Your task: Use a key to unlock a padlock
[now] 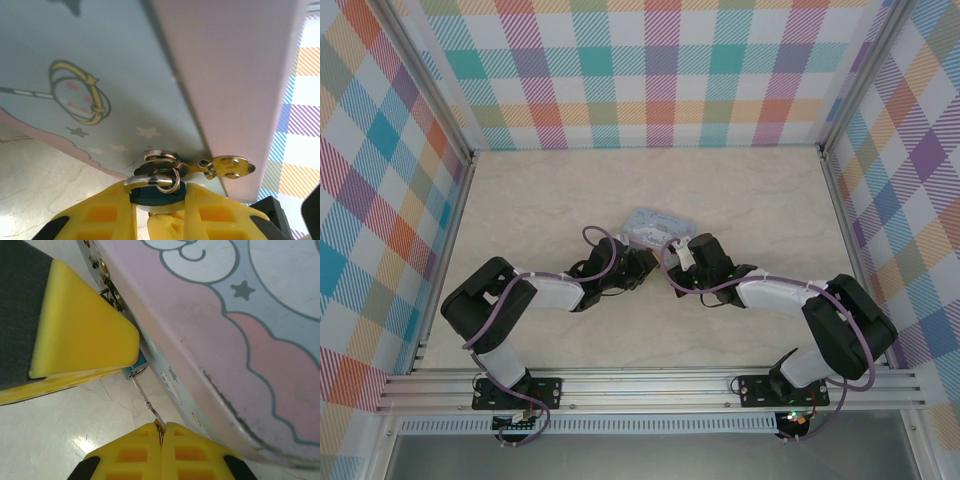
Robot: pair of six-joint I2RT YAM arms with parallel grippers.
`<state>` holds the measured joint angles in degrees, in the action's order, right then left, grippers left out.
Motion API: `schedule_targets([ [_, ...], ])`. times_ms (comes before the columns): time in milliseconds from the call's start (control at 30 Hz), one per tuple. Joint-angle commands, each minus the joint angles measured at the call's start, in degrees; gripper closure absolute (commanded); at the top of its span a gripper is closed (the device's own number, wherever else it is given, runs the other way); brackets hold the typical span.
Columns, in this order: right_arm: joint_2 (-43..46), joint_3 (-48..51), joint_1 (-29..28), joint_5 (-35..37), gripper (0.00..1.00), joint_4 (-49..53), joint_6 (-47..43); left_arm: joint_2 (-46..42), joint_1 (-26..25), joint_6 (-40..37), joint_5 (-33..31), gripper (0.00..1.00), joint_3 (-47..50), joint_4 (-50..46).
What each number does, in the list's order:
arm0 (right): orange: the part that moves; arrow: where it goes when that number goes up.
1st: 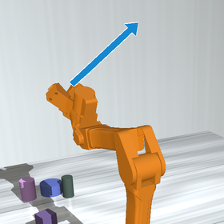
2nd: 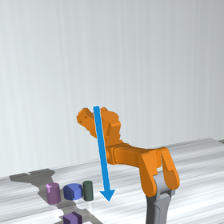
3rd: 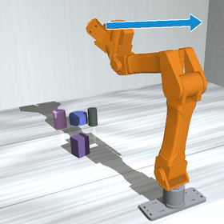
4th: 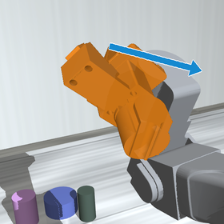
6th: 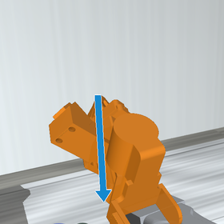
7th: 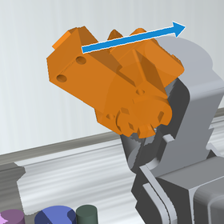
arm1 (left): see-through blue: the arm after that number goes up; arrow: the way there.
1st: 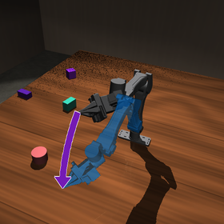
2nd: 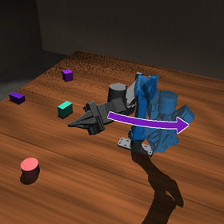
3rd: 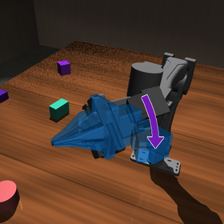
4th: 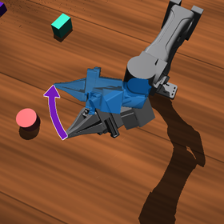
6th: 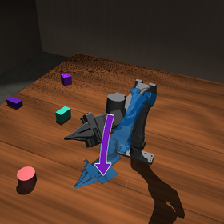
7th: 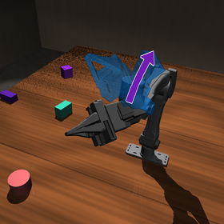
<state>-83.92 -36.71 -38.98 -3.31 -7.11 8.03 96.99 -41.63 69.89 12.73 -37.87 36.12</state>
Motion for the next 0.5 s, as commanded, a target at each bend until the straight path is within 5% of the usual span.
schedule_targets([
  [0, 0.7, 0.1, -0.4, 0.8, 0.96, -5.9, -1.3, -0.7, -1.4, 1.1, 1.6, 0.98, -0.1, 1.7],
  [467, 0.2, 0.1, -0.5, 1.4, 0.96, -8.1, -2.8, -0.8, -1.9, 1.8, 1.4, 0.98, -0.1, 1.6],
])
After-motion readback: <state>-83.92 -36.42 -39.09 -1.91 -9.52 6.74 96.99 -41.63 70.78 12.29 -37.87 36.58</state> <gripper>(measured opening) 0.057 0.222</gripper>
